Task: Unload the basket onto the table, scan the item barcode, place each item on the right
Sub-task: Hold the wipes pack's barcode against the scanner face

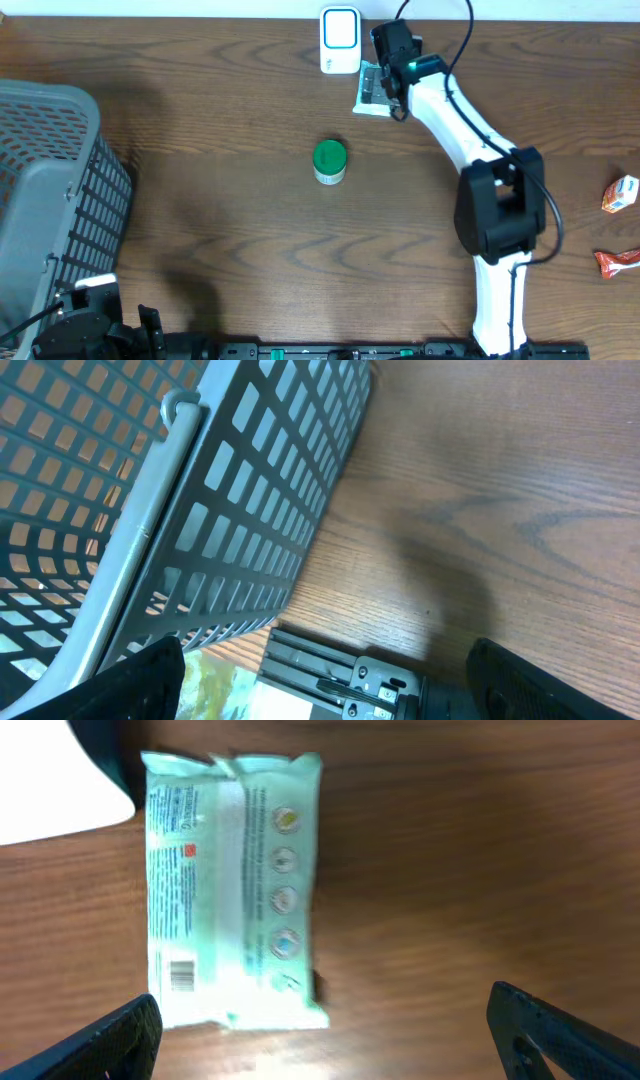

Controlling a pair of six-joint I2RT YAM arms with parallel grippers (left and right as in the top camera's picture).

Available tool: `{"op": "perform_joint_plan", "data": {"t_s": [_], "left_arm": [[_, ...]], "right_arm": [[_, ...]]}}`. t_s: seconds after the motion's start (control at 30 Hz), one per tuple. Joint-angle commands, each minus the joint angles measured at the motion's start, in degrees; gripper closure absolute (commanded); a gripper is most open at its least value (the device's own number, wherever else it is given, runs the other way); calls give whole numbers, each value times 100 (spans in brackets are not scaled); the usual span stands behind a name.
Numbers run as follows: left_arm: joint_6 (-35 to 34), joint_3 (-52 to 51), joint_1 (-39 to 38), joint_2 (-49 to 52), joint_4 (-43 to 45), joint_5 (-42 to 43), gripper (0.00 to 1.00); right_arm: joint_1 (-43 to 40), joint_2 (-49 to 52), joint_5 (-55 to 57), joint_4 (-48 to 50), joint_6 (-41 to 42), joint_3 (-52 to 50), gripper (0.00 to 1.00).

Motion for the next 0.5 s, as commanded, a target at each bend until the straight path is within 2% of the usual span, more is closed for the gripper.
{"op": "perform_joint_plan", "data": {"t_s": [0.0, 0.23, 0.47], "left_arm": [[35, 13, 31, -31, -17, -35, 10], [35, 13, 31, -31, -17, -35, 10], [35, 13, 31, -31, -17, -35, 10]], "right_arm": [[68, 518, -249, 452, 654, 28, 1], [83, 815, -315, 1283, 822, 28, 1], [125, 1180, -291, 1449, 817, 28, 1]]}}
